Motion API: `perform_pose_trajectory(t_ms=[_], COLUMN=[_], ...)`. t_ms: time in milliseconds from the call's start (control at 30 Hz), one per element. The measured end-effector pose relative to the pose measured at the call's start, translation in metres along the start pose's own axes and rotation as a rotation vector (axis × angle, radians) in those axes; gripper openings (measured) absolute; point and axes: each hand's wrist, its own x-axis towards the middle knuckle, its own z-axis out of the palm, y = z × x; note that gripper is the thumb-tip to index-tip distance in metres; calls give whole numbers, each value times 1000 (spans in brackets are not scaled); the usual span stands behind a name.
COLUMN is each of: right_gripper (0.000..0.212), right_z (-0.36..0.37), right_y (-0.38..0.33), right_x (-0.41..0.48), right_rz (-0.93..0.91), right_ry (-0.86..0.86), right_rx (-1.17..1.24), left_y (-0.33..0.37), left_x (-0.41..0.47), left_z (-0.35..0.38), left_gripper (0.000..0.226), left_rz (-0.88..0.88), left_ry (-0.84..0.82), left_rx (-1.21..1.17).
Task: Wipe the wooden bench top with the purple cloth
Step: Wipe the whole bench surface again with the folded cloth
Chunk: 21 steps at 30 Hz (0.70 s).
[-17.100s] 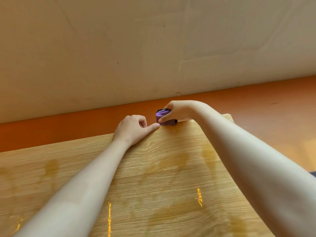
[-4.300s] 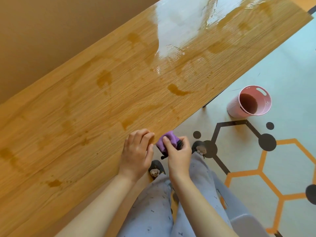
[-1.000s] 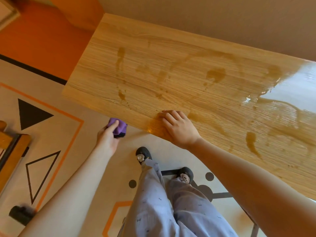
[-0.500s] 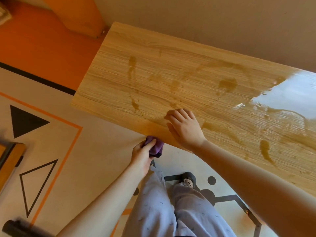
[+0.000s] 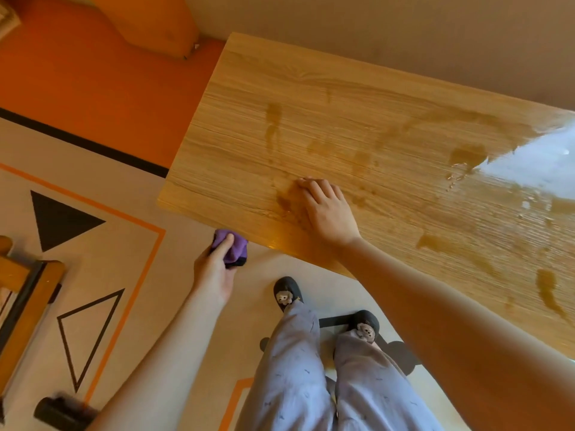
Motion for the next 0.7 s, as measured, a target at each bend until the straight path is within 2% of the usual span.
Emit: perform_pose_trajectory(t_ms=[100,200,267,333,400,500,567,700], right_gripper=[46,46,45,44,42,43,44,44], right_z=[1,1,0,1,1,0,0,0], right_y=[0,4,4,2,1,2,1,0], right_x=[2,4,4,4,4,4,4,4], right_rz=[-1,6,1,-3,-2,6,11,23], right_ry=[-16,-10,-1,4,4,13,14,11], right_rx=[-4,-19,-39,-41,-38,-47,-65,-60], left_y=[-14,-6,12,40,69,93,84,51], left_x=[-13,-11,4,25,48,71,73,46], left_z=[16,18,3,-18,-42,-63,-61,-37], left_gripper=[7,5,7,21,25,16,6,19], left_rz=[-81,-89,-52,14,58,97,81,26], left_ry=[-72,-88,-74,-72,7,116,96,-29], left_rx=[-9,48,52,36,-11,-71,-96,-11])
